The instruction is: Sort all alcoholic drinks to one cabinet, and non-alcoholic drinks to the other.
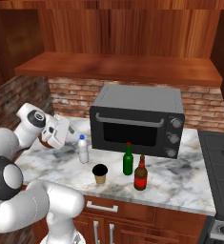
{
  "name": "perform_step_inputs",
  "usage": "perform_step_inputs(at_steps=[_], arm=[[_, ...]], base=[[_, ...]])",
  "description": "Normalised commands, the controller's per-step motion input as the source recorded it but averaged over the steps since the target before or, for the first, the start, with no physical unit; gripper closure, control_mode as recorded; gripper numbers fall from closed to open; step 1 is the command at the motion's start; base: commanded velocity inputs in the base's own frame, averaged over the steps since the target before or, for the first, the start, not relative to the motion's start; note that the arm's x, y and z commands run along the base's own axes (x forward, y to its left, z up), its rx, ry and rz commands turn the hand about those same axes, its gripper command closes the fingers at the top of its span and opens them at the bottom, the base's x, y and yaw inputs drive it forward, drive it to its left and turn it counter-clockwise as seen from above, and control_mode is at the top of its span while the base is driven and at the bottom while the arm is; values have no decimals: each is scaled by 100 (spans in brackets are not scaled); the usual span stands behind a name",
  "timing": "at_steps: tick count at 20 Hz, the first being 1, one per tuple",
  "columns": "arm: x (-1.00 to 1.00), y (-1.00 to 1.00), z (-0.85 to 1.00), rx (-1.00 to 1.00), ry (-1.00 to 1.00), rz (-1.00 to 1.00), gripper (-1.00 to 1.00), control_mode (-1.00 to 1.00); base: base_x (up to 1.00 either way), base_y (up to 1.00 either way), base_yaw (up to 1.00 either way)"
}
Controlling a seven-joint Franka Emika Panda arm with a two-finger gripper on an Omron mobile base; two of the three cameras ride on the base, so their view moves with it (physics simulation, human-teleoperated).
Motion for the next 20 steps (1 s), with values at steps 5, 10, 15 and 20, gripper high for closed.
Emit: perform_step_inputs(at_steps=[5, 10, 15, 20], arm=[[6, 0, -14, -1, 0, -1, -100, -100], [0, -1, -10, -3, 0, -4, -100, -100], [0, -5, -10, -3, 0, -3, -100, -100], [8, -3, -9, -3, 0, -1, -100, -100]], base=[[0, 0, 0], [0, 0, 0], [0, 0, 0], [0, 0, 0]])
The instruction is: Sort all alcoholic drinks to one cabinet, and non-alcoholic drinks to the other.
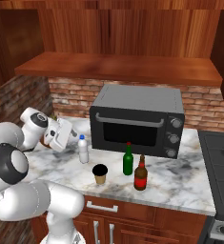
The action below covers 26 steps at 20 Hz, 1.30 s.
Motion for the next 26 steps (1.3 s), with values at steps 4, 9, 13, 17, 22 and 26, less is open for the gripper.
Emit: perform_step_inputs(at_steps=[4, 9, 13, 17, 22, 26], arm=[[11, -3, -6, -2, 1, 0, -100, -100], [8, -8, -4, -3, 5, 0, -100, -100], [5, -11, -4, -3, 9, 0, -100, -100], [1, -14, -2, -3, 8, 0, -100, -100], [0, -14, -2, -4, 6, 0, -100, -100], [0, -12, -7, -4, 6, 0, -100, -100]], base=[[0, 0, 0], [0, 0, 0], [0, 0, 0], [0, 0, 0], [0, 0, 0], [0, 0, 0]])
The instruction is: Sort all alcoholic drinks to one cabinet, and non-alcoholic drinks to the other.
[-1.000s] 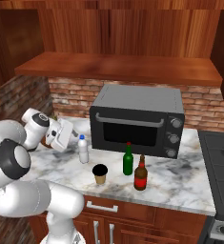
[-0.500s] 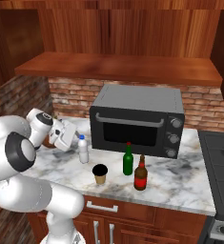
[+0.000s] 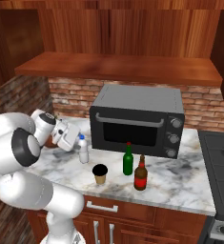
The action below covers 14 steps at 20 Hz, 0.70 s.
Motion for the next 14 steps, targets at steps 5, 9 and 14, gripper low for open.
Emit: perform_step_inputs(at_steps=[5, 9, 14], arm=[[0, -5, -9, -5, 5, 0, 100, -100], [0, -2, -2, -3, 4, 0, 100, -100], [-27, -4, 38, 0, 0, 0, 100, -100]], base=[[0, 0, 0], [0, 0, 0], [0, 0, 0]])
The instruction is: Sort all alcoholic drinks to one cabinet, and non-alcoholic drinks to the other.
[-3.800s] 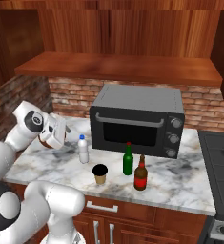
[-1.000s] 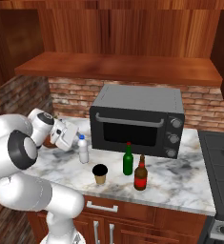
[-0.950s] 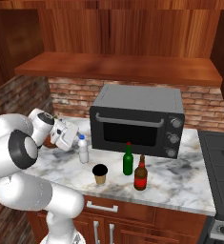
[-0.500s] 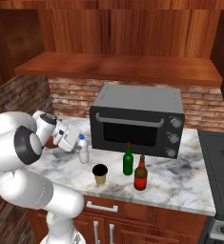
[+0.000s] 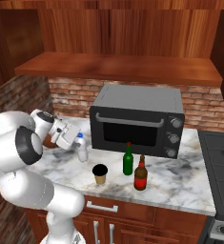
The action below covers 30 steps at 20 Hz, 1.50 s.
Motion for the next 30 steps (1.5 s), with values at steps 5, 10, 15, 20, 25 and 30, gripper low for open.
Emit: perform_step_inputs(at_steps=[5, 10, 15, 20, 25, 30], arm=[[-47, -17, 73, 1, 0, 1, 100, -100], [-58, -27, 61, 3, 0, 13, 100, -100], [-53, -24, 58, 9, 1, 24, 100, -100], [-44, -3, 64, 15, 1, 34, 100, -100], [-31, 0, 77, 13, 0, 38, 100, -100], [-10, 0, 85, 5, -4, 35, 100, -100]], base=[[0, 0, 0], [0, 0, 0], [0, 0, 0], [0, 0, 0], [0, 0, 0], [0, 0, 0]])
